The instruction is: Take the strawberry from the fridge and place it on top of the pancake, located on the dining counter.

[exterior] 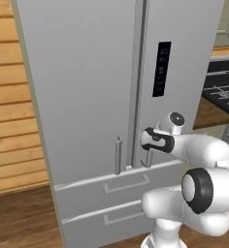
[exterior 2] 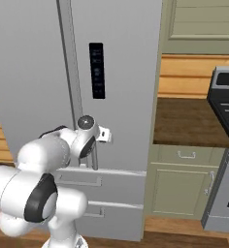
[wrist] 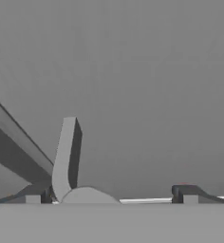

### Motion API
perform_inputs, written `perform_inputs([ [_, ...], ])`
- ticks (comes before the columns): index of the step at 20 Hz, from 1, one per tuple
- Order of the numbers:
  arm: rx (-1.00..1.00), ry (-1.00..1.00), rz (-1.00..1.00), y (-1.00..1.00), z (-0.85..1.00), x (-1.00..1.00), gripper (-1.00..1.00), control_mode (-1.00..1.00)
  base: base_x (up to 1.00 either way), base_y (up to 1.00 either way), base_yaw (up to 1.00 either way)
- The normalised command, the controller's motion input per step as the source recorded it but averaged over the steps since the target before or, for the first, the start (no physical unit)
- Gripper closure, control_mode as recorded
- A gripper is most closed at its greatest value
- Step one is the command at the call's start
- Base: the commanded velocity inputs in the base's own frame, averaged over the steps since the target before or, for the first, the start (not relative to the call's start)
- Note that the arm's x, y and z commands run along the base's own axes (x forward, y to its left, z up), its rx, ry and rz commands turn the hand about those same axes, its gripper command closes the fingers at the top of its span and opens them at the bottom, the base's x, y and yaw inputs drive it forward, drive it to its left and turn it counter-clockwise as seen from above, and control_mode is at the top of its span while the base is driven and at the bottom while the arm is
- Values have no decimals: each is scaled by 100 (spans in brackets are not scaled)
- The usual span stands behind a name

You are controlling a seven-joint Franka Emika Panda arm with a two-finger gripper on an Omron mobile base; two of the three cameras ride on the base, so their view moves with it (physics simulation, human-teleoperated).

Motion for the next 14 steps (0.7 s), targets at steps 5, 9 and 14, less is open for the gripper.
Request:
perform_inputs([
  [5,0,-7,0,0,-25,23,100,-100,0,0,0],
  [9,5,1,-3,-23,-2,-24,100,-100,0,0,0],
  [14,16,7,-7,-75,28,-79,100,-100,0,0,0],
])
